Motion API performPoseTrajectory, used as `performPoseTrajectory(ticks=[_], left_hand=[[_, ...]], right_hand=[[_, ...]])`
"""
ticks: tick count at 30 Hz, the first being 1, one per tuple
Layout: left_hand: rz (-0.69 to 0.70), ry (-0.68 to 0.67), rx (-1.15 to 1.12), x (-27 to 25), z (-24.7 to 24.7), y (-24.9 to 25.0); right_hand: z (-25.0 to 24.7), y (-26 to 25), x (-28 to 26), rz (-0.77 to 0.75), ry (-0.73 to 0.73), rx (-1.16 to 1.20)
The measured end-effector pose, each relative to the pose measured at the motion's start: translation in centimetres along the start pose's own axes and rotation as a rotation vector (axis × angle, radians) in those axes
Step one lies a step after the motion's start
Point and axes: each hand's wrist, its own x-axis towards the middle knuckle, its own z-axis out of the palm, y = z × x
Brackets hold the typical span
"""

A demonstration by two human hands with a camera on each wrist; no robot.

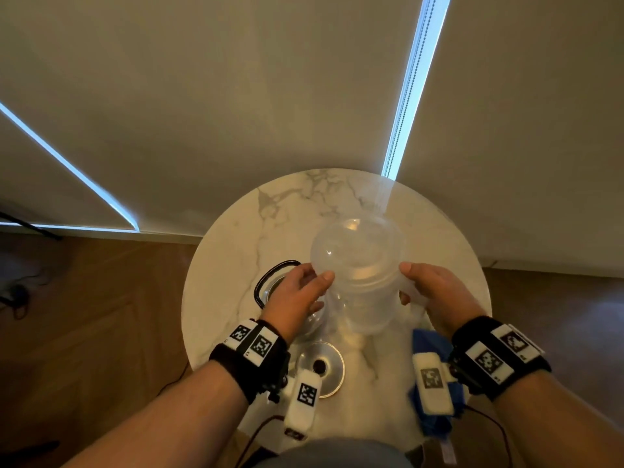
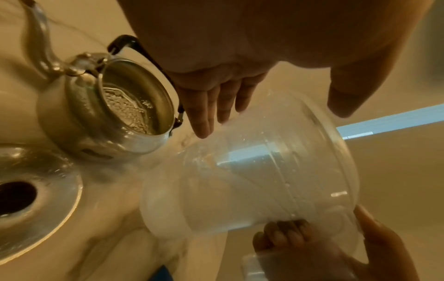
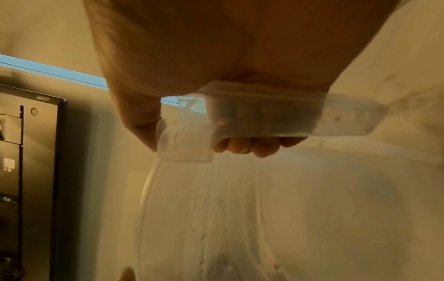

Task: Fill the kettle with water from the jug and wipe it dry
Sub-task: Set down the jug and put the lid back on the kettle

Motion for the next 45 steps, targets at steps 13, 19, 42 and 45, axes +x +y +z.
performPoseTrajectory(ticks=[13, 19, 42, 45], left_hand=[[0.122, 0.018, 0.365, 8.3, 4.1, 3.3], [0.161, -0.028, 0.512, 10.3, 5.6, 3.2], [0.202, 0.197, 1.025, 1.0, -12.3, -5.9], [0.099, 0.294, 0.951, 1.5, -14.6, -7.0]], right_hand=[[-0.6, 3.8, 2.6, 0.062, 0.201, -0.076], [-1.9, 4.6, 3.9, 0.151, 0.236, -0.074], [9.2, 10.9, -1.8, -0.082, -0.344, -1.125], [12.2, 13.8, -1.2, -0.001, -0.396, -1.212]])
